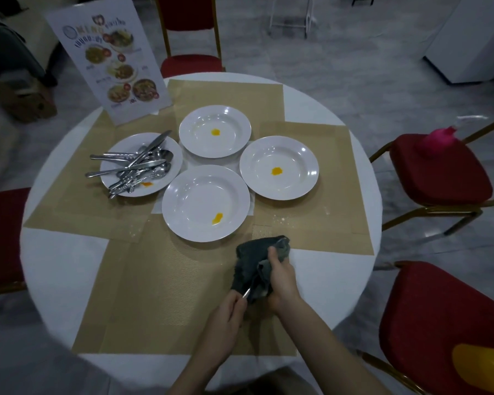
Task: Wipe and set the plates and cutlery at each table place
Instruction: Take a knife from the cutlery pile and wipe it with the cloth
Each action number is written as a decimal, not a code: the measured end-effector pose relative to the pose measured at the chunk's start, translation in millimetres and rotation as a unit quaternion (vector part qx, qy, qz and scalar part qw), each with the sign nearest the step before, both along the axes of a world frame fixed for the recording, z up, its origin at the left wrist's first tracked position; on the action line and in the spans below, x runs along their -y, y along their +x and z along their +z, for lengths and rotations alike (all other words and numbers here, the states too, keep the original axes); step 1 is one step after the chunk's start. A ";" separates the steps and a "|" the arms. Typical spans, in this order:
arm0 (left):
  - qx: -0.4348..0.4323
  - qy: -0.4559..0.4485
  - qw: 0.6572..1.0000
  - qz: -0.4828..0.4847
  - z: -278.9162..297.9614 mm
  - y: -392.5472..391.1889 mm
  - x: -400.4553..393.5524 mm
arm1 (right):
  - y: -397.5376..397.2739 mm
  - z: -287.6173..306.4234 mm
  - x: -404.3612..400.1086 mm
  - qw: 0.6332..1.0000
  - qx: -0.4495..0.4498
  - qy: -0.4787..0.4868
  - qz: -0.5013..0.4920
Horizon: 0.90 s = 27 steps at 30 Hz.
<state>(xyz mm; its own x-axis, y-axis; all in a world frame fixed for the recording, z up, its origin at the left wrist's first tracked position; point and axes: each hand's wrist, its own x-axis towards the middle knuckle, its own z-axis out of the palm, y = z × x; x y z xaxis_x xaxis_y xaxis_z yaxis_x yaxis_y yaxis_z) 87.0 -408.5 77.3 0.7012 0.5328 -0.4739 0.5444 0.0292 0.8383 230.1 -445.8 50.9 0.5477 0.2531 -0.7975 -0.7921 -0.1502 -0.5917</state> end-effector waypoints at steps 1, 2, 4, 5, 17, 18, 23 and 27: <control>0.005 -0.001 1.000 0.006 2.5 -0.4 -0.4 | -7.9 0.2 0.3 0.999 0.015 -0.001 0.037; 0.010 -0.003 1.000 0.007 5.2 -0.6 -0.2 | -12.7 1.8 0.9 0.998 0.030 -0.002 0.053; 0.005 -0.038 0.999 0.004 9.6 -1.6 0.5 | -9.3 7.7 0.0 0.999 0.028 -0.009 0.029; -0.001 -0.066 0.998 0.003 11.0 -2.3 0.2 | -3.2 10.4 -0.6 1.000 0.011 -0.010 0.002; -0.015 -0.057 0.997 -0.047 22.0 -4.2 -8.8 | 3.9 20.8 6.5 0.999 -0.001 -0.031 -0.017; -0.021 -0.069 0.996 -0.053 22.0 -6.1 -8.9 | 9.5 23.7 8.5 0.999 -0.006 -0.037 -0.029; -0.061 -0.007 0.997 -0.052 16.5 -6.3 -7.2 | -7.0 27.1 11.6 0.999 0.026 -0.025 -0.005; -0.054 0.121 0.988 -0.081 13.5 -7.8 -6.2 | -11.3 21.3 15.8 0.998 0.044 -0.007 0.047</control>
